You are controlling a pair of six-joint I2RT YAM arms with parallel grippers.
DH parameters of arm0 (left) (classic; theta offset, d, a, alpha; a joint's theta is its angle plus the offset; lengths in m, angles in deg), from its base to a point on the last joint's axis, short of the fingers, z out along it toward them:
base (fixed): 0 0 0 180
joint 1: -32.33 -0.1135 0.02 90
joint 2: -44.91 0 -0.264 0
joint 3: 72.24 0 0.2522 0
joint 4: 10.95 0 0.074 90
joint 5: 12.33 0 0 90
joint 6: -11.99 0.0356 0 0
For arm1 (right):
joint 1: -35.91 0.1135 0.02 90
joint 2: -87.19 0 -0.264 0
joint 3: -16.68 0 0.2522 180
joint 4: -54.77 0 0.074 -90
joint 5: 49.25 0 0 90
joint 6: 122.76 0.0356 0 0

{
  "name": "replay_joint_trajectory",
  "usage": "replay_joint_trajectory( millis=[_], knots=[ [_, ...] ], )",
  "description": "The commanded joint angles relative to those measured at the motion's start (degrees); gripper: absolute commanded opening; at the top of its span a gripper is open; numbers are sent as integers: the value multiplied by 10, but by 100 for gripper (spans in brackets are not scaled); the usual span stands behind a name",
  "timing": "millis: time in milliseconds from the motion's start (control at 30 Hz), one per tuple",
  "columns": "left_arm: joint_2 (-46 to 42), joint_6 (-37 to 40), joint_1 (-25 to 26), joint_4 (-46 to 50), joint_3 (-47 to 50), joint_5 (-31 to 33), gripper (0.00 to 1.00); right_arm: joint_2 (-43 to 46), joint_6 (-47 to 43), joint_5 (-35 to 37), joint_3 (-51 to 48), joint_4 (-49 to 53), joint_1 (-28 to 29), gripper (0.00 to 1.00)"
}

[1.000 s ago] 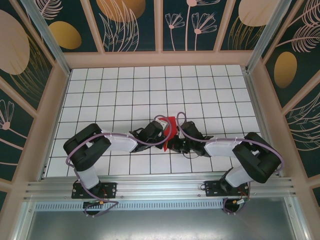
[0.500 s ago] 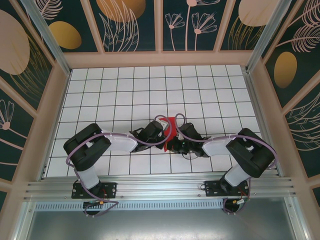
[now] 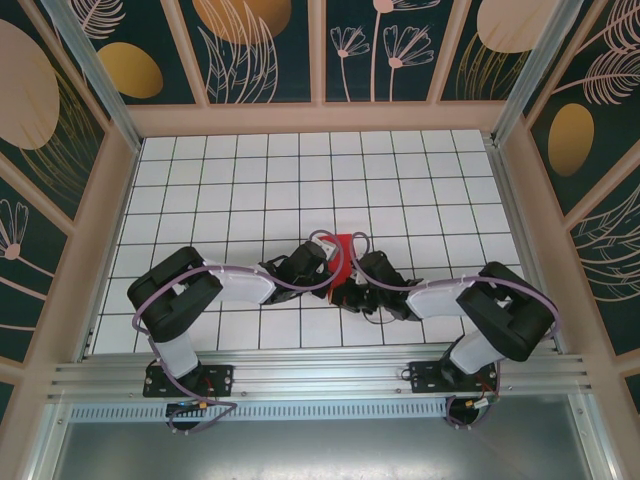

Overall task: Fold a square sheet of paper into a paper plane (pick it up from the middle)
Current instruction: Third fold the triangle at the center of the table.

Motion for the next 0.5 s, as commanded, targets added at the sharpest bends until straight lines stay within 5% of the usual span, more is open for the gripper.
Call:
replay_joint_trajectory(
  millis=[0, 467],
  knots=[
    [13, -5, -3, 13, -8, -10, 0, -28, 7, 11, 2, -7, 5, 8],
    [9, -4, -3, 16, -6, -5, 0, 75, -4, 66, 26, 83, 1, 9]
  ],
)
